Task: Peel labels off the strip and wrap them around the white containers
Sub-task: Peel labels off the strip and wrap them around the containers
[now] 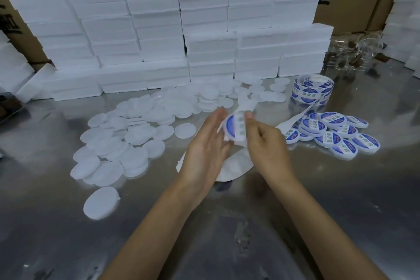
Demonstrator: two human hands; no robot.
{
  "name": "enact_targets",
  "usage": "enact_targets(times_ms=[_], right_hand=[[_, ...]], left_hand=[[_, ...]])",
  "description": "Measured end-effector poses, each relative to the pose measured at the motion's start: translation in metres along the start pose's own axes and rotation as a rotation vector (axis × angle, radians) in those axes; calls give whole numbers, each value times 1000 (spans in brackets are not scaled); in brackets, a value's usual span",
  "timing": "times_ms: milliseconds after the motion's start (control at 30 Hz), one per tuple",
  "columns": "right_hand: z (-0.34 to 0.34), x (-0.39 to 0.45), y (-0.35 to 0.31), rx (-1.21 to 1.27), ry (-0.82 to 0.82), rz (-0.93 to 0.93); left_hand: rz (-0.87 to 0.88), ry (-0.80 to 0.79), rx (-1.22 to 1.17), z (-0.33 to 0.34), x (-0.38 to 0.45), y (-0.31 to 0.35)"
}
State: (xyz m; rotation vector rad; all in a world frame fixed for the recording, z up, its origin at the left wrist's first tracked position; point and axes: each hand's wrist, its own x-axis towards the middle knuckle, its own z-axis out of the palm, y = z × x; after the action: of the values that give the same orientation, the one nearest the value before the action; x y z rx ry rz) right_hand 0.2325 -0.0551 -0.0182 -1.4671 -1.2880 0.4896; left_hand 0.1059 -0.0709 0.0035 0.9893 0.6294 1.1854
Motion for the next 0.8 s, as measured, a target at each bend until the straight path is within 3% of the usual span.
enact_targets(times_ms=[133,233,333,400,500,567,667,800], right_hand=[[-28,22,21,255,181,374],[-47,33,37,433,279,604],[-55,38,44,489,304,684],[-55,38,44,499,292,693],[-53,36,43,511,263,685],[-51,35,41,499,233,669],[-47,33,37,455,223,636],[-45,29,33,414,201,588]], left_hand=[[133,91,173,-5,1,6],[143,65,61,-10,0,16],[205,148,37,-21,3,29],[254,286,112,-37,7,38],[261,547,421,-68,13,46],[213,613,707,-88,22,44],[127,482,1144,-109,44,37],[-49,134,1582,-122,76,25]])
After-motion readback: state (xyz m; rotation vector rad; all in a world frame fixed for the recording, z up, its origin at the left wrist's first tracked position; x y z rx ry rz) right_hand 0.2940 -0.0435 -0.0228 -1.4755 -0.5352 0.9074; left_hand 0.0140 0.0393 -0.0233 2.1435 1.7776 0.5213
